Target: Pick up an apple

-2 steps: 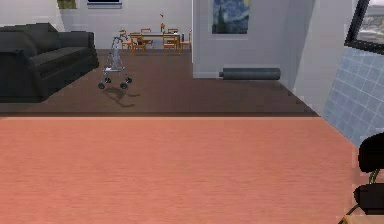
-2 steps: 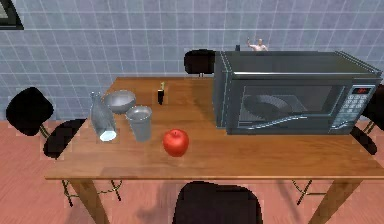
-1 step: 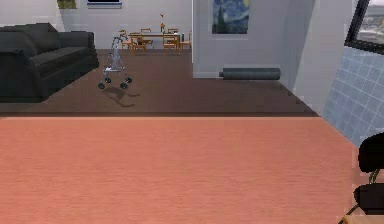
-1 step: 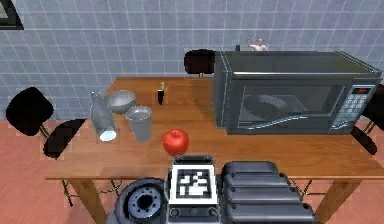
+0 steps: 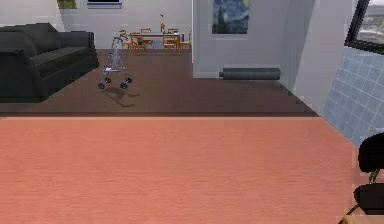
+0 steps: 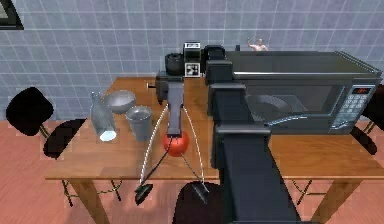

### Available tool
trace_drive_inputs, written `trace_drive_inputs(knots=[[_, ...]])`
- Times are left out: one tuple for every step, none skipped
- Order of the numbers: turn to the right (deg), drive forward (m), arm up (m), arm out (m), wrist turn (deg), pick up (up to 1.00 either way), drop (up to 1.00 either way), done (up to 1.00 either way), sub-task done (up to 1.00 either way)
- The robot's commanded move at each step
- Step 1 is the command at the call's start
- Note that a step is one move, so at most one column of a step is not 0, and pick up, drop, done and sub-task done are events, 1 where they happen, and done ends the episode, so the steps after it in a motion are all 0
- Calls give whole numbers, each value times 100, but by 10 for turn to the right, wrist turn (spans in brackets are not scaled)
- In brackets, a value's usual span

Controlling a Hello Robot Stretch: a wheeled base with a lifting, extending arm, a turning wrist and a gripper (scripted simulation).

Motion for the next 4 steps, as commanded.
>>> trace_drive_inputs(knots=[[0,0,0,0,450,0,0,0,0],[0,0,0,0,450,0,0,0,0],[0,0,0,0,450,0,0,0,0],[0,0,0,0,330,0,0,0,0]])
